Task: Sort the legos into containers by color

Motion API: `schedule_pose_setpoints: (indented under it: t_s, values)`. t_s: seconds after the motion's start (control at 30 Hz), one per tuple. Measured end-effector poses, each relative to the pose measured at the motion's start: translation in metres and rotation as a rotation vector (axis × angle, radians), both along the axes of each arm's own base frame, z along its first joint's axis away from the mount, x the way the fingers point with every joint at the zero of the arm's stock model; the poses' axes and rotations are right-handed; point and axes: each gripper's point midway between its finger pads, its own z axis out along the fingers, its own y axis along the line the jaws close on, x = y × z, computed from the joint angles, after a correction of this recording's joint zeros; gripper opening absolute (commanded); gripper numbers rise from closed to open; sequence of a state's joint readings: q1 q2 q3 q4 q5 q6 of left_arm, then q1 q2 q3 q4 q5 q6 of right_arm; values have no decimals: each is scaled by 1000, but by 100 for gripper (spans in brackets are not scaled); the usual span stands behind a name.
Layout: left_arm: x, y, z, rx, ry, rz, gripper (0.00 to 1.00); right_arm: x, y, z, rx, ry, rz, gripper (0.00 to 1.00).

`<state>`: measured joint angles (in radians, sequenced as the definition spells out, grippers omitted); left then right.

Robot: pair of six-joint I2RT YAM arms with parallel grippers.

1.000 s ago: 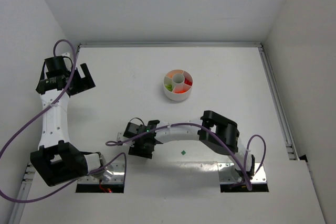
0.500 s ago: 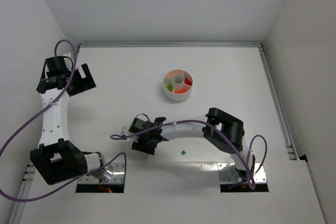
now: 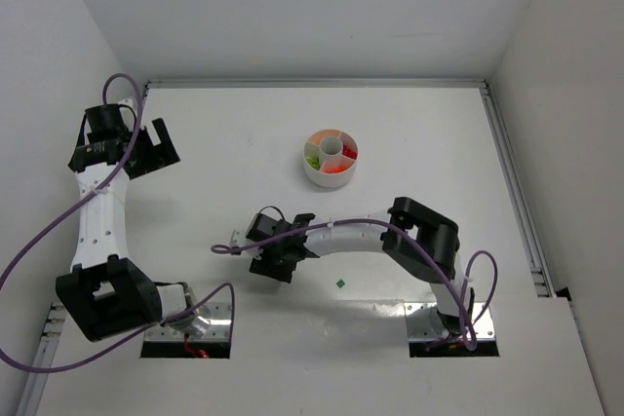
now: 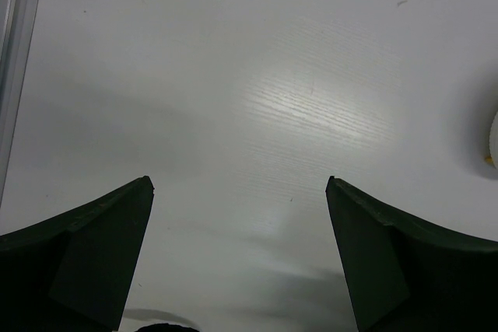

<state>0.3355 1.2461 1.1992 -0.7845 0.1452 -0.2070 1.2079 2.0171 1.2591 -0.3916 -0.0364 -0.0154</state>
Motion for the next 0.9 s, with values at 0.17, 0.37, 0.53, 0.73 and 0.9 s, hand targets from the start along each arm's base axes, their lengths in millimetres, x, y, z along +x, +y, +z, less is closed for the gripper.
schedule_pose_setpoints:
  t_s: [0.17,0.37,0.53,0.73,0.9]
  values:
    - [1,-1,-1,-7,1,-6,100,-4,-7,0,5,-2,32,54]
    - [1,-2,-1,-12,0,-11,100,-5,-8,-1,6,-2,53,54]
    - [1,-2,-1,-12,-1,-11,100,-6,-9,-2,3,2,64,43]
    - [1,-3,-1,-12,0,-11,100,-10,-9,-5,-15,15,78,33]
    - [0,-3,-2,-13,3,-10,100,-11,-9,-5,-24,25,80,21]
